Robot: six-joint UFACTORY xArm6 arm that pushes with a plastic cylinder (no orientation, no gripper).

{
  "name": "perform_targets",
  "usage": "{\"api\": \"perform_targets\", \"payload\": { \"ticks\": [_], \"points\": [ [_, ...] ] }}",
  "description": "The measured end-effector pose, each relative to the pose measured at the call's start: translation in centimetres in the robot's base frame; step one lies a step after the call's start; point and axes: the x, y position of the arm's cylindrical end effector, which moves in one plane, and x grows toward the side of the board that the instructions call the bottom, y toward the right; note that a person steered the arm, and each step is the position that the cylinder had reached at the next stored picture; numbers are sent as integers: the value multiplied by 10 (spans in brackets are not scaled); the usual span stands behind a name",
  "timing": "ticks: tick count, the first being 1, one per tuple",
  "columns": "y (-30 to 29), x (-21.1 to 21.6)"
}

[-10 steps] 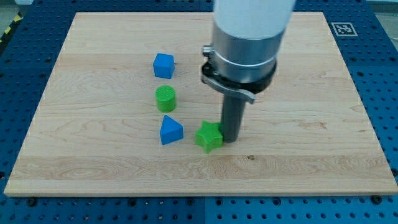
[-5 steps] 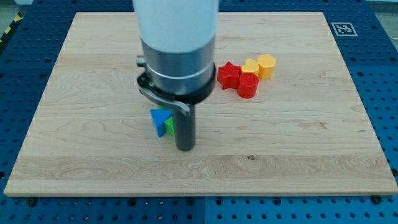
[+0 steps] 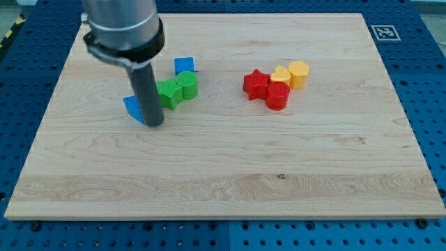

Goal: Form a group with green and blue blocks

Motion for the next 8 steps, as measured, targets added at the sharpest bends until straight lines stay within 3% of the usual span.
{"api": "perform_targets", "payload": {
  "ticks": [1,3,4,8],
  "points": [
    [-2,27],
    [-64,-15],
    [-57,-16],
    [-37,-86]
  ]
}}
